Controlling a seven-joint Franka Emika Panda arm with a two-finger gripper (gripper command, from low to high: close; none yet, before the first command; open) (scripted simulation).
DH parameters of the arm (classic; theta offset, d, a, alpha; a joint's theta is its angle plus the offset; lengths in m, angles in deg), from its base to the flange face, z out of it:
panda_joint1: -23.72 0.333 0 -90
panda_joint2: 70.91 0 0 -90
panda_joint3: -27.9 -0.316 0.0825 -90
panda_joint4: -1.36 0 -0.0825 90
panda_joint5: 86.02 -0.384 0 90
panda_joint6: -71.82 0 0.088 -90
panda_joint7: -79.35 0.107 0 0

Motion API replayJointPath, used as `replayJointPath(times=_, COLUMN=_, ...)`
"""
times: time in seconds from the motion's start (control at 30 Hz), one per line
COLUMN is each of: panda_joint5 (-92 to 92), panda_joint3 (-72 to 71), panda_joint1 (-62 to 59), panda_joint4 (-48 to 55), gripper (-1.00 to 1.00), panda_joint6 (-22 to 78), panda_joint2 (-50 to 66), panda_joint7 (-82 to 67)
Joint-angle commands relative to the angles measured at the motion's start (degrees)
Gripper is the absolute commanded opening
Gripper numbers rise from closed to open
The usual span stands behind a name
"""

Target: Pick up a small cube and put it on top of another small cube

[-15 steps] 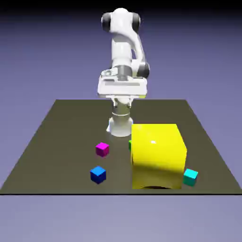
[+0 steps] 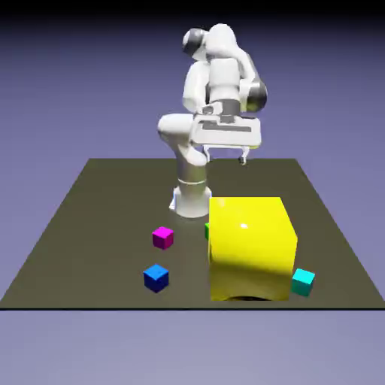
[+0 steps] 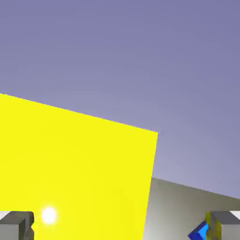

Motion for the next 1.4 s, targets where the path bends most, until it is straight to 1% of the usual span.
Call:
replayJointPath(times=0.0, panda_joint5=-1.9, panda_joint3=-2.1, panda_joint1=-0.7, panda_joint4=-0.2, gripper=0.0, panda_joint6=2.1, panda_joint2=-1.4, panda_joint7=-1.1)
replayJointPath(times=1.0, panda_joint5=-60.1, panda_joint3=-64.4, panda_joint1=-23.2, panda_joint4=-7.3, gripper=0.0, panda_joint6=65.0, panda_joint2=-44.6, panda_joint7=-33.9)
replayJointPath(times=1.07, panda_joint5=-60.6, panda_joint3=-65.0, panda_joint1=-23.4, panda_joint4=-7.4, gripper=0.0, panda_joint6=65.6, panda_joint2=-45.0, panda_joint7=-34.2)
replayJointPath(times=1.37, panda_joint5=-79.6, panda_joint3=-83.6, panda_joint1=-19.1, panda_joint4=-6.8, gripper=0.0, panda_joint6=63.4, panda_joint2=-44.9, panda_joint7=-29.8)
